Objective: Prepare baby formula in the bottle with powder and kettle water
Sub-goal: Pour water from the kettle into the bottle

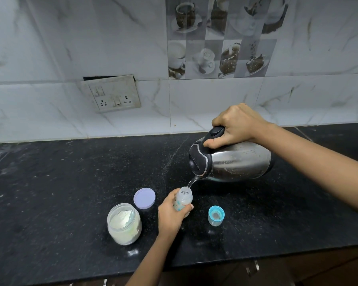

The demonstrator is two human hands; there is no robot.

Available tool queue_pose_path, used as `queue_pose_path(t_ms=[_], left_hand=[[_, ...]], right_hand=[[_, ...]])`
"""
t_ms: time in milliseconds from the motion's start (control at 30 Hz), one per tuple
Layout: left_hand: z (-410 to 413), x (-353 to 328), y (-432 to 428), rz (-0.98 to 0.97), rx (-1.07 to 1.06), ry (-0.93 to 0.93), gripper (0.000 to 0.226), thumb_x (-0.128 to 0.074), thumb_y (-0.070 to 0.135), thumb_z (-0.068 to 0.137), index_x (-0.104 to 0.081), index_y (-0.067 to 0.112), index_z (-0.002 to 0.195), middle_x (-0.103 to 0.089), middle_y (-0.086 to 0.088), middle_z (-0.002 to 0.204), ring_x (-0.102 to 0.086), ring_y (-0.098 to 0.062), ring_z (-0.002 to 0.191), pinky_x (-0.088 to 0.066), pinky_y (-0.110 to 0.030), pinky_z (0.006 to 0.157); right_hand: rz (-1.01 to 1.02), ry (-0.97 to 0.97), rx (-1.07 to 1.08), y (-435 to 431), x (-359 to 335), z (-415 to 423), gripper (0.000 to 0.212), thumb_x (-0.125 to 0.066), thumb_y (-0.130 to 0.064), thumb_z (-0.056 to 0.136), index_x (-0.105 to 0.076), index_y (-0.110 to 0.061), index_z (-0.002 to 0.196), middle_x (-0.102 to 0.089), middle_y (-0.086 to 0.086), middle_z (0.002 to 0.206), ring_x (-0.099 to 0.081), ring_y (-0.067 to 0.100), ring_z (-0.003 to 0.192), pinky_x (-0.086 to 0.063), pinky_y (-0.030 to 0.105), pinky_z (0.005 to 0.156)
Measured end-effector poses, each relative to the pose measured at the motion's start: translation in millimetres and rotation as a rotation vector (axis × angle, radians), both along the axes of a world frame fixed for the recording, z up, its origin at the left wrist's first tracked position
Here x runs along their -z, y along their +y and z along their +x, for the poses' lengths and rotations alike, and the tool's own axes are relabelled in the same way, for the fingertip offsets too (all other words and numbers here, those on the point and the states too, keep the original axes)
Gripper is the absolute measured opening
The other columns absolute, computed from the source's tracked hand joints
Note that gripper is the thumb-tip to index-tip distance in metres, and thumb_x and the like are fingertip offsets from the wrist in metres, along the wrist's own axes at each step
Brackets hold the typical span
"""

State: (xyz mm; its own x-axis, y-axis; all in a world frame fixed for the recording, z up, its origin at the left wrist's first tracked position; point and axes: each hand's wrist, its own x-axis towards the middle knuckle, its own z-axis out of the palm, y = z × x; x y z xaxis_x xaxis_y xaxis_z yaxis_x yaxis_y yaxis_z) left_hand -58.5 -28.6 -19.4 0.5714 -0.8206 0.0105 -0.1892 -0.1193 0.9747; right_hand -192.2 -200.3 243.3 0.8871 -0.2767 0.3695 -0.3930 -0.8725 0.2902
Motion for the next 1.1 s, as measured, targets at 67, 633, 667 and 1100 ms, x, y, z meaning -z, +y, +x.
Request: queue_pose_path(t_ms=[67, 633, 667, 1100], left_hand=[[-0.6, -0.3, 0.3, -0.004, 0.001, 0.002, 0.057, -0.087, 0.014, 0.064, -0.060, 0.041, 0.106, -0.067, 0.014, 0.107, -0.062, -0.002, 0.101, -0.046, -0.008, 0.077], [-4.4, -4.8, 7.0, -0.028, -0.015, 0.051, 0.052, -0.083, 0.005, 0.068, -0.062, 0.032, 0.107, -0.068, 0.012, 0.103, -0.064, -0.002, 0.097, -0.045, -0.006, 0.072], [-4.3, -4.0, 7.1, -0.025, -0.018, 0.047, 0.052, -0.083, 0.006, 0.068, -0.062, 0.034, 0.106, -0.068, 0.013, 0.103, -0.063, -0.001, 0.096, -0.045, -0.006, 0.073], [-3.0, 5.2, 6.5, -0.039, -0.042, 0.045, 0.054, -0.084, 0.005, 0.066, -0.061, 0.036, 0.103, -0.068, 0.013, 0.103, -0.063, -0.001, 0.097, -0.046, -0.012, 0.079]], right_hand=[[0.000, 0.000, 0.001, 1.5, 4.1, 1.5, 0.069, -0.039, -0.078, 0.064, -0.037, -0.011, 0.047, -0.044, 0.004, 0.041, -0.042, 0.027, 0.045, -0.021, 0.025, 0.042], [0.089, -0.001, 0.011, 10.0, 36.6, 7.2, 0.069, -0.033, -0.082, 0.062, -0.035, -0.014, 0.047, -0.037, -0.001, 0.039, -0.035, 0.021, 0.042, -0.013, 0.024, 0.045], [0.100, -0.003, 0.018, 9.7, 37.6, 6.4, 0.070, -0.033, -0.082, 0.062, -0.037, -0.014, 0.047, -0.037, -0.001, 0.039, -0.035, 0.021, 0.042, -0.013, 0.024, 0.045], [0.560, -0.316, 0.188, -8.0, 55.4, -25.2, 0.064, -0.055, -0.076, 0.057, -0.058, -0.012, 0.053, -0.048, 0.008, 0.046, -0.037, 0.015, 0.047, -0.032, 0.027, 0.050]])
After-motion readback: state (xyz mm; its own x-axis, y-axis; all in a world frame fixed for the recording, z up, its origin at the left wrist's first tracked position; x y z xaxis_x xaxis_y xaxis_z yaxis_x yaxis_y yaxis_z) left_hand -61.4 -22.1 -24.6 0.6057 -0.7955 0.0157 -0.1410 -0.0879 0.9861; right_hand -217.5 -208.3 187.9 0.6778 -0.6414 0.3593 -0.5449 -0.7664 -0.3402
